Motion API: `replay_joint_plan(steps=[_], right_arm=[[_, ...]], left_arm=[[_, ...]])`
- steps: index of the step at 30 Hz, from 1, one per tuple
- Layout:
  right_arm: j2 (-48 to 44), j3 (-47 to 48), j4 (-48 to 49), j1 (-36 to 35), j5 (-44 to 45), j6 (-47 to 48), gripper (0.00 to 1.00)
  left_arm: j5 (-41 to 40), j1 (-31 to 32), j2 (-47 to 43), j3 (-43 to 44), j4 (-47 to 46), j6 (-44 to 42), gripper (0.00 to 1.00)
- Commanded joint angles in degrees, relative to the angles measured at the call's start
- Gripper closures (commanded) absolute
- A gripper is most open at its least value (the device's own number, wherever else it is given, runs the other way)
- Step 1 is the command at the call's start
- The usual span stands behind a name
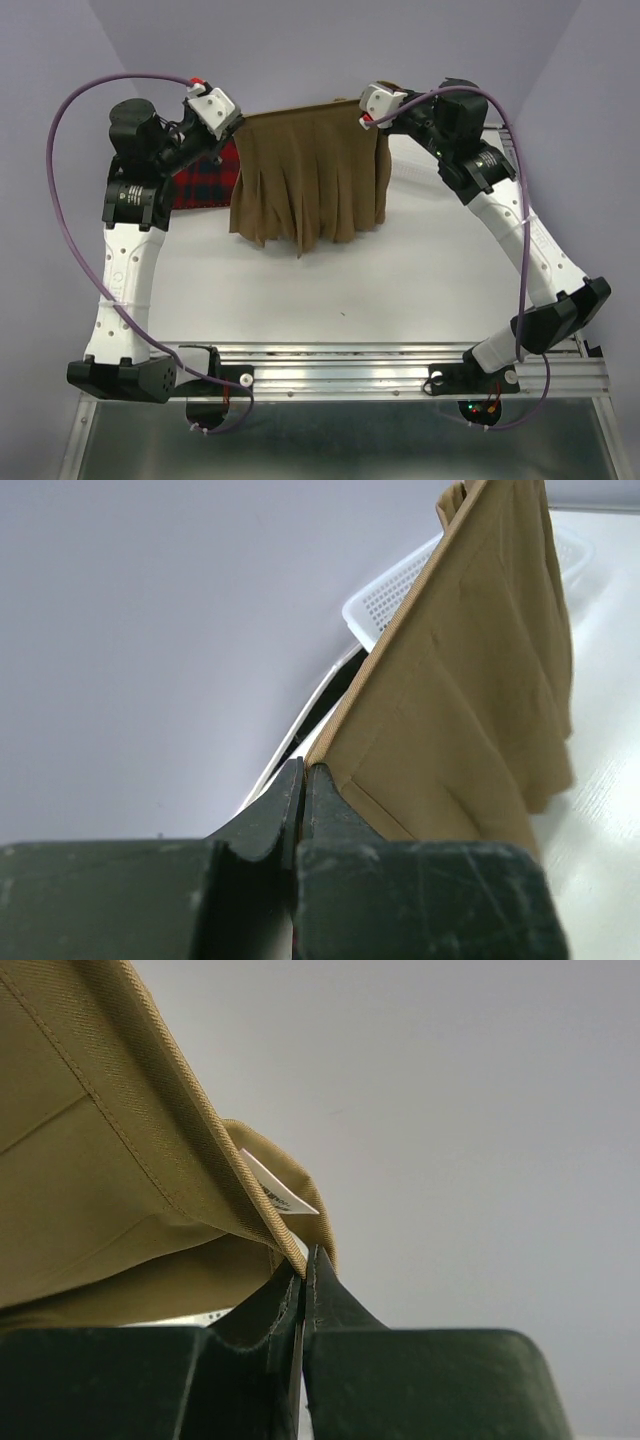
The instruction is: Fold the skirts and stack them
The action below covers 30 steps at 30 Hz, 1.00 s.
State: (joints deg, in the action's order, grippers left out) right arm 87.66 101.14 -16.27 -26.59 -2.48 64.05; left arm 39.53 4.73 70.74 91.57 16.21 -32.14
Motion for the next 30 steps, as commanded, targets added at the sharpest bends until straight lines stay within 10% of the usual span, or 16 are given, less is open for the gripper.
replay_joint_plan(steps=[1,21,30], right_arm=[[-2.85,1.78,3.79,5.06,12.50,2.57,0.99],[18.17,24.97,8.01,9.10,8.37,-1.47,0.99],[-5.72,-12.76,7.39,9.10,-0.76,1.59,0.99]], left_arm=[[-7.89,-2.80,-1.49,3.70,-2.58,1.11,1.00],[-8.42,-1.92,15.04,19.07,-6.45,8.50,1.00],[-3.92,1.50,1.26,-4.78,-3.82,-4.58,1.00]])
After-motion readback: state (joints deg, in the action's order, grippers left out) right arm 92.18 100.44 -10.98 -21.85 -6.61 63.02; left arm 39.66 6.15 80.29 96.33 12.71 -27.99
